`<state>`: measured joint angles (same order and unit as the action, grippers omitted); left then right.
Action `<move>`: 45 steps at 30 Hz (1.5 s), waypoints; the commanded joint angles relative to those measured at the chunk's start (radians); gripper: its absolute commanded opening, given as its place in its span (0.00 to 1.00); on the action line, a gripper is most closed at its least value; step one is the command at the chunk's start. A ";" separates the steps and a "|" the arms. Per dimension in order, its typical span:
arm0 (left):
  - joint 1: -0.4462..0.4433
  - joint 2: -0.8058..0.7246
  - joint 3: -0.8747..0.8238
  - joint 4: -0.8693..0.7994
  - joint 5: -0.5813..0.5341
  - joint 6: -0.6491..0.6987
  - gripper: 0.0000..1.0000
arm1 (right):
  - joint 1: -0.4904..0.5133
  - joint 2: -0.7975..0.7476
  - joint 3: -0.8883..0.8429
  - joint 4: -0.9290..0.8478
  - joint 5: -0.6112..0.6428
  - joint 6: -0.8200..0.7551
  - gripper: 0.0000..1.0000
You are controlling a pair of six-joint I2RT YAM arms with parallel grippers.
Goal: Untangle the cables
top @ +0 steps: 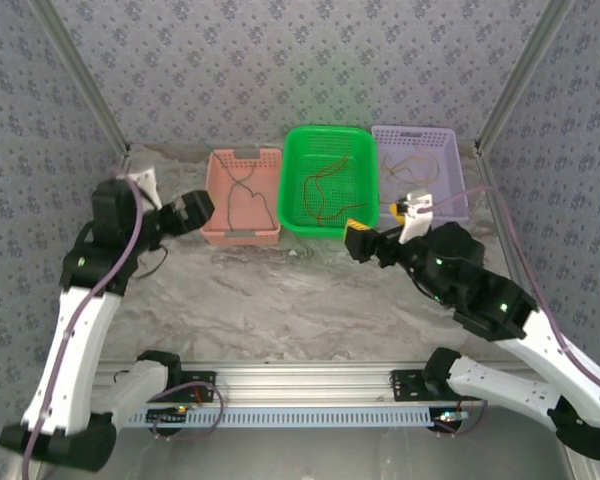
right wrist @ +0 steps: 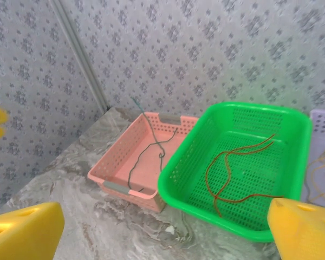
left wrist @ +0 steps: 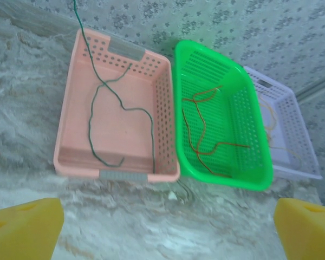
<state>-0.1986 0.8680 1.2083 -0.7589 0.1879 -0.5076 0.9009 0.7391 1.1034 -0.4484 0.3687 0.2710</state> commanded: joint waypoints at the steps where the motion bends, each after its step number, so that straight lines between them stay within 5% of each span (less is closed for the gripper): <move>1: -0.005 -0.091 -0.014 -0.148 -0.013 -0.043 0.99 | -0.003 -0.078 -0.021 -0.039 0.094 -0.057 0.99; 8: -0.005 -0.135 -0.056 -0.316 -0.398 -0.123 0.99 | -0.018 -0.117 -0.075 -0.148 0.454 -0.001 0.99; 13: -0.004 -0.295 -0.395 0.001 -0.489 -0.001 0.99 | -0.170 -0.168 -0.268 -0.088 0.512 -0.065 0.99; 20: -0.003 -0.313 -0.743 0.440 -0.536 0.248 0.99 | -0.424 -0.297 -0.766 0.417 0.349 -0.282 0.99; 27: 0.035 -0.240 -0.996 0.970 -0.558 0.364 0.99 | -0.659 -0.075 -0.963 0.761 0.213 -0.210 0.99; 31: 0.142 -0.049 -1.021 1.183 -0.461 0.352 0.99 | -0.747 0.116 -0.994 0.999 0.109 -0.217 0.99; 36: 0.150 0.266 -0.960 1.395 -0.395 0.415 0.99 | -0.810 0.339 -0.957 1.212 0.010 -0.244 0.99; 45: 0.201 0.591 -0.871 1.640 -0.332 0.456 0.99 | -0.888 0.754 -0.864 1.509 -0.165 -0.277 0.99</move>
<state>-0.0273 1.3838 0.3294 0.7101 -0.1921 -0.0700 0.0273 1.4014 0.2089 0.8959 0.2806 0.0090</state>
